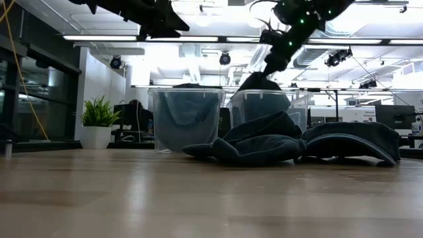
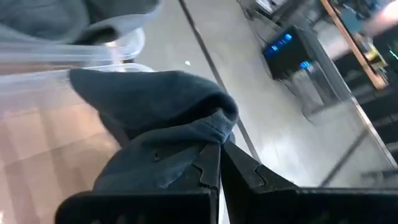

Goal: Pick & Place hat
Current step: Put the left blue cap into the right transparent bin

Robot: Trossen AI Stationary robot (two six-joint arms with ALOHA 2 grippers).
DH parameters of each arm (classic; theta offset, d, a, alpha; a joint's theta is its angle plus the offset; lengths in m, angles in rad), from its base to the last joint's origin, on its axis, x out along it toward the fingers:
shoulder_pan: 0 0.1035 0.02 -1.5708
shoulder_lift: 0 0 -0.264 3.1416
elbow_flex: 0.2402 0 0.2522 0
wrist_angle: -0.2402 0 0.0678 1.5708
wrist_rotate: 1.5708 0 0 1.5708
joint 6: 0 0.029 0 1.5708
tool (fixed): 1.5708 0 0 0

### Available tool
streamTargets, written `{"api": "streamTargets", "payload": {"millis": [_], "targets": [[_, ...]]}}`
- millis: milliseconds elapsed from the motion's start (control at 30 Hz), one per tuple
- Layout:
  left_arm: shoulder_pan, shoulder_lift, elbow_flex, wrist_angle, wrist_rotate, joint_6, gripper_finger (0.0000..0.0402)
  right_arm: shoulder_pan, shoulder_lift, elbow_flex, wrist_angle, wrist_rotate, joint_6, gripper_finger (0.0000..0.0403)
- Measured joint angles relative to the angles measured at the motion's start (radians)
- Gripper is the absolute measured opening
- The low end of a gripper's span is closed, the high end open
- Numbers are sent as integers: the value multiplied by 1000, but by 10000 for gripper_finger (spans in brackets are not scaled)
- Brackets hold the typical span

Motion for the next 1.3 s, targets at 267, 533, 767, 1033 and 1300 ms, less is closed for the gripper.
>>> {"api": "streamTargets", "payload": {"millis": [267, 533, 767, 1033, 1300], "targets": [[0, 0, 0, 0, 10, -4, 294, -32, 0, -46, 67, -59, -30, 0], [0, 0, 0, 1, 12, -17, 294, -33, 2, -46, 100, -44, -58, 0], [0, 1, 0, 1, 15, -25, 294, -28, 2, -45, 83, -54, -52, 0], [0, 1, 0, 0, 15, -25, 294, 34, -25, -16, -41, -50, -50, 0], [0, 16, 0, -1, 15, -34, 294, 113, -72, 31, -158, -32, -50, 0]]}}
